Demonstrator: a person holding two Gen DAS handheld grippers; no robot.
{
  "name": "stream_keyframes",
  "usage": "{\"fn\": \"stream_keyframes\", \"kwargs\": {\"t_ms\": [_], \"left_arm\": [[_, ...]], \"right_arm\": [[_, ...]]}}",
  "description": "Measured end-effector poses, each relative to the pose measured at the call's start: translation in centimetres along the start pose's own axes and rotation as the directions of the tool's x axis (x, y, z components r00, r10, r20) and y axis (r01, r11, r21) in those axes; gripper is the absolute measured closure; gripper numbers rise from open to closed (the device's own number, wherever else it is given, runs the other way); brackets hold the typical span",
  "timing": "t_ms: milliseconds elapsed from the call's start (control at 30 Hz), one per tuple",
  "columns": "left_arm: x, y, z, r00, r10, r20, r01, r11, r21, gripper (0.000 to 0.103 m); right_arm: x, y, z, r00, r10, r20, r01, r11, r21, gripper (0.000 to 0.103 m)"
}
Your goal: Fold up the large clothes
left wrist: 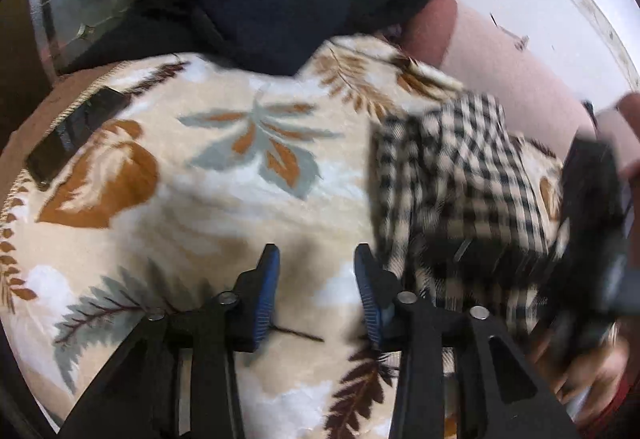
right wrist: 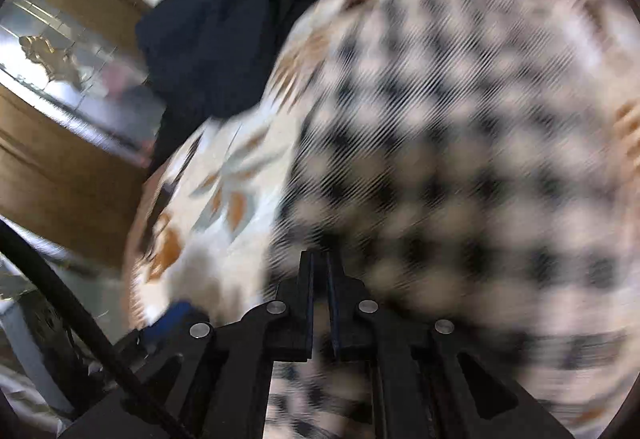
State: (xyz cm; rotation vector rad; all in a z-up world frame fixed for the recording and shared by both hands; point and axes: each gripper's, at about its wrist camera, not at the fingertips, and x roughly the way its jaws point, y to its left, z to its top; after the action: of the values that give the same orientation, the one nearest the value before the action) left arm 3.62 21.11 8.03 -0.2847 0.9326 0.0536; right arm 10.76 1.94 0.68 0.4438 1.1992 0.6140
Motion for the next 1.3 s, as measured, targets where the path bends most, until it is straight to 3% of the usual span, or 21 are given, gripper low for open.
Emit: {"fn": "stream_keyframes", "kwargs": {"t_ms": [67, 133, 200, 300, 433, 600, 733, 833, 1000, 1167, 1200, 1233, 1300], "left_arm": [[-0.9, 0.3, 0.4, 0.998, 0.036, 0.048, -0.036, 0.999, -0.002, 0.06], [-1.9, 0.4, 0.5, 0.992, 0.078, 0.104, -0.079, 0.997, 0.007, 0.052], [-2.7, 0.2, 0.5, 0.982, 0.101, 0.157, -0.104, 0.995, 0.012, 0.041], [-3.4, -0.7, 0.3, 0.973, 0.101, 0.207, -0.112, 0.993, 0.041, 0.036], [-2.5, -3.1, -0.2, 0.985, 0.038, 0.167, -0.058, 0.991, 0.119, 0.036], [0.0, -5.8, -1.2, 0.995, 0.008, 0.101, -0.027, 0.983, 0.184, 0.036], [2.4, -7.0, -1.8, 1.0, -0.012, 0.02, 0.008, 0.978, 0.207, 0.036], [3.9, -7.5, -2.3, 1.0, 0.001, -0.024, 0.005, 0.975, 0.223, 0.036], [5.3, -7.8, -2.6, 0.999, 0.017, -0.051, -0.005, 0.974, 0.228, 0.036], [5.7, -7.9, -2.6, 0.998, 0.024, -0.052, -0.012, 0.974, 0.226, 0.036], [5.7, -7.9, -2.6, 0.998, 0.022, -0.055, -0.009, 0.975, 0.224, 0.036], [5.7, -7.8, -2.5, 0.998, 0.02, -0.058, -0.007, 0.975, 0.221, 0.036], [5.8, -7.7, -2.5, 0.998, 0.013, -0.068, 0.001, 0.978, 0.209, 0.036]], "right_arm": [[1.2, 1.4, -1.5, 0.999, -0.008, -0.031, 0.006, 0.999, -0.052, 0.095], [0.1, 2.0, -2.5, 1.0, -0.028, -0.003, 0.028, 0.996, -0.081, 0.095], [-2.2, 2.2, -2.8, 0.997, -0.05, 0.062, 0.056, 0.993, -0.102, 0.095], [-7.3, 2.4, -3.2, 0.974, -0.113, 0.197, 0.142, 0.979, -0.143, 0.095], [-12.6, -0.3, -2.9, 0.927, -0.206, 0.314, 0.24, 0.968, -0.073, 0.095], [-14.9, -5.4, -2.0, 0.893, -0.304, 0.332, 0.299, 0.952, 0.067, 0.092], [-14.0, -7.9, -1.3, 0.891, -0.326, 0.315, 0.301, 0.945, 0.127, 0.089], [-12.7, -8.3, -0.5, 0.902, -0.316, 0.295, 0.293, 0.949, 0.119, 0.087], [-10.6, -8.7, -0.3, 0.919, -0.32, 0.231, 0.314, 0.947, 0.065, 0.085], [-12.2, -8.7, 0.0, 0.924, -0.285, 0.255, 0.283, 0.958, 0.046, 0.085], [-12.8, -8.8, -0.1, 0.922, -0.274, 0.273, 0.27, 0.962, 0.053, 0.076], [-13.7, -9.0, -0.2, 0.915, -0.268, 0.303, 0.26, 0.963, 0.067, 0.054], [-14.9, -9.6, -0.4, 0.893, -0.281, 0.351, 0.266, 0.96, 0.092, 0.024]]}}
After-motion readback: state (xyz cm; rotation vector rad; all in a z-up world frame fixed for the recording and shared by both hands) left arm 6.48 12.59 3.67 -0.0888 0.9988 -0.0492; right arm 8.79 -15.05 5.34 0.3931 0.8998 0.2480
